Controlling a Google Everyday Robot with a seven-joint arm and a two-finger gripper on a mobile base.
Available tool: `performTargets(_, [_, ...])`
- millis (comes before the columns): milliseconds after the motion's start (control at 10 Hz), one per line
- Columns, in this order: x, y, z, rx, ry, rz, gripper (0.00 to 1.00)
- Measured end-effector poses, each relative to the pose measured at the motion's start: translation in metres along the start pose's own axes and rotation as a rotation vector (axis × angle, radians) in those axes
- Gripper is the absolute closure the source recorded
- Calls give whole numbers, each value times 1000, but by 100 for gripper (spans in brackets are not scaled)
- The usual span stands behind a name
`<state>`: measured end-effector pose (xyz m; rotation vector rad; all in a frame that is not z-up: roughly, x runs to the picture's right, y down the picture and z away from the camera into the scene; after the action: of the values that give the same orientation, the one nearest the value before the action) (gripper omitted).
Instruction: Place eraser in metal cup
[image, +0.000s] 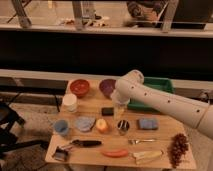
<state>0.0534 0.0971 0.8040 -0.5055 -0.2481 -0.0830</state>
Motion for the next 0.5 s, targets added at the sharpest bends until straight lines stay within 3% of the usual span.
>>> performTargets(500, [3, -15, 13, 23, -21, -12, 20])
